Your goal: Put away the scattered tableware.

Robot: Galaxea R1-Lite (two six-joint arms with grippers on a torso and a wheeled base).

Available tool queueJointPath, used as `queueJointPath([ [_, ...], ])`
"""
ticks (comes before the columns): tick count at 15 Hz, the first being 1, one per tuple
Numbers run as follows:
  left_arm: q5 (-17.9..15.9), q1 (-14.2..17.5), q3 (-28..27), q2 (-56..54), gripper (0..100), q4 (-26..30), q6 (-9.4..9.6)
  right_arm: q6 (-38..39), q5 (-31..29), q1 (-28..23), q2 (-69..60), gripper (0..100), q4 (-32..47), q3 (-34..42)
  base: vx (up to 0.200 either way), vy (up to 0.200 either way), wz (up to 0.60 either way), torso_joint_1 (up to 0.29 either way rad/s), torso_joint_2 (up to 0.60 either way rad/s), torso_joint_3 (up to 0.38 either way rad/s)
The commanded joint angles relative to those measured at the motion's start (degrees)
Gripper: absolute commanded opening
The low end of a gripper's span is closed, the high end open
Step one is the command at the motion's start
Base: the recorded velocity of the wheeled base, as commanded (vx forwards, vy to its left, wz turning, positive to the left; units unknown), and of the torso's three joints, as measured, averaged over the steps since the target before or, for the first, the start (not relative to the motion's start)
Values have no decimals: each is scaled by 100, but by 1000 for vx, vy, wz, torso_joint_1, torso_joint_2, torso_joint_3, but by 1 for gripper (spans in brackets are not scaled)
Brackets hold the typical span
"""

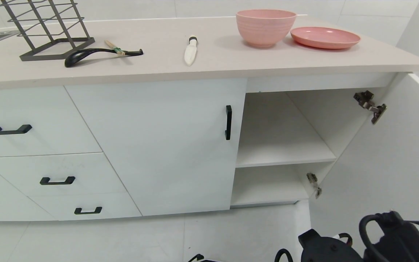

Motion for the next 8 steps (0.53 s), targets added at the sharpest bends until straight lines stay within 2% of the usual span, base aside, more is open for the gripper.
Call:
queueJointPath([
  [1, 47, 113, -69, 126, 100, -49, -12, -3, 4, -19, -280, 100, 126, -140, 0, 0, 0, 0, 0, 0],
  [2, 205, 289, -69, 135, 100, -84, -153, -3, 4, -28, -429, 100, 249, -307, 0, 0, 0, 0, 0, 0],
  [3, 214, 297, -69, 135, 100, -93, -179, -3, 4, -28, -429, 100, 249, -325, 0, 0, 0, 0, 0, 0],
  [4, 302, 447, -69, 135, 100, -146, -320, -3, 4, -28, -500, 100, 258, -351, 0, 0, 0, 0, 0, 0],
  [6, 302, 702, 18, -41, 100, -374, -320, -3, 13, -2, -491, 100, 258, -254, 0, 0, 0, 0, 0, 0],
  [8, 311, 1080, 642, -454, 100, -497, -320, -12, 40, 25, -473, 100, 258, 27, 0, 0, 0, 0, 0, 0],
])
